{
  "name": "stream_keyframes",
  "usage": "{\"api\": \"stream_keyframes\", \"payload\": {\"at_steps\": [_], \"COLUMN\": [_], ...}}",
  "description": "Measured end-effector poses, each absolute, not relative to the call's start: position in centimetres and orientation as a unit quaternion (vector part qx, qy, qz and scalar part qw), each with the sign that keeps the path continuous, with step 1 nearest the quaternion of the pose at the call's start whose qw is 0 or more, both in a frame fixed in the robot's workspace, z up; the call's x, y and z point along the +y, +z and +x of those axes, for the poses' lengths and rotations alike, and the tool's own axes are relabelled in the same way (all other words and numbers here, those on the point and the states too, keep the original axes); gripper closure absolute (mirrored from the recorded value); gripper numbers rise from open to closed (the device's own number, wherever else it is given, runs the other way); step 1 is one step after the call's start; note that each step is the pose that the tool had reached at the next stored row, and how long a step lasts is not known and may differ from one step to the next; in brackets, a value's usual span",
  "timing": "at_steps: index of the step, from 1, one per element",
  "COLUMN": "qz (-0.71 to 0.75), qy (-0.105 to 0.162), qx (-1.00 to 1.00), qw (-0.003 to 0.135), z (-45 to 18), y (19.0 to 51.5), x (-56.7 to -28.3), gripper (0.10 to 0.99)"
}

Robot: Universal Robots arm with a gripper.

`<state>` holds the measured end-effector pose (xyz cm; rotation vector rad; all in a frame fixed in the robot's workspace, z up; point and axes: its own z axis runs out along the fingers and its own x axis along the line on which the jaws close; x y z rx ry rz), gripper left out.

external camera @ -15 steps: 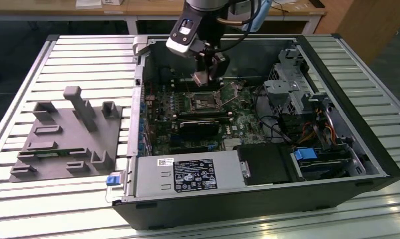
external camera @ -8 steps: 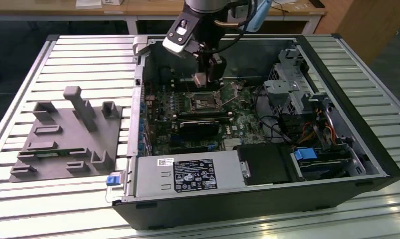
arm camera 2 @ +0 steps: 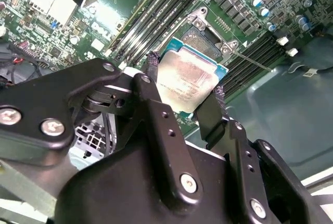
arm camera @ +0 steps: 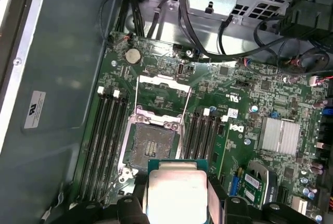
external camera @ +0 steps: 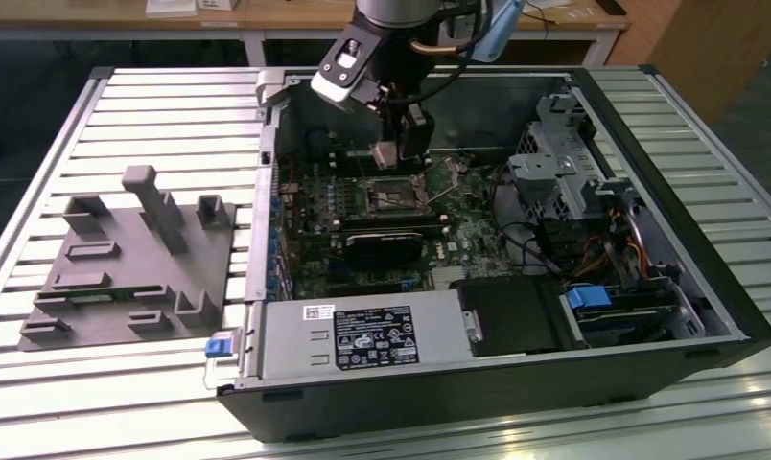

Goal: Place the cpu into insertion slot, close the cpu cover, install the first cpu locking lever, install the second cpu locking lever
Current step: 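Place the cpu into insertion slot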

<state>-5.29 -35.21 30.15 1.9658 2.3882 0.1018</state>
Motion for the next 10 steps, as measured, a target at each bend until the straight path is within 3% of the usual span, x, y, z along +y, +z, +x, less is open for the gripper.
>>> {"api": "stream_keyframes", "payload": {"at_steps": [10], "qz": [0.635], "qy": [0.030], "qx": [0.772], "qw": [0.025], "z": [-5.20], "y": [29.89], "x": [-35.22], "gripper": [0.545]}}
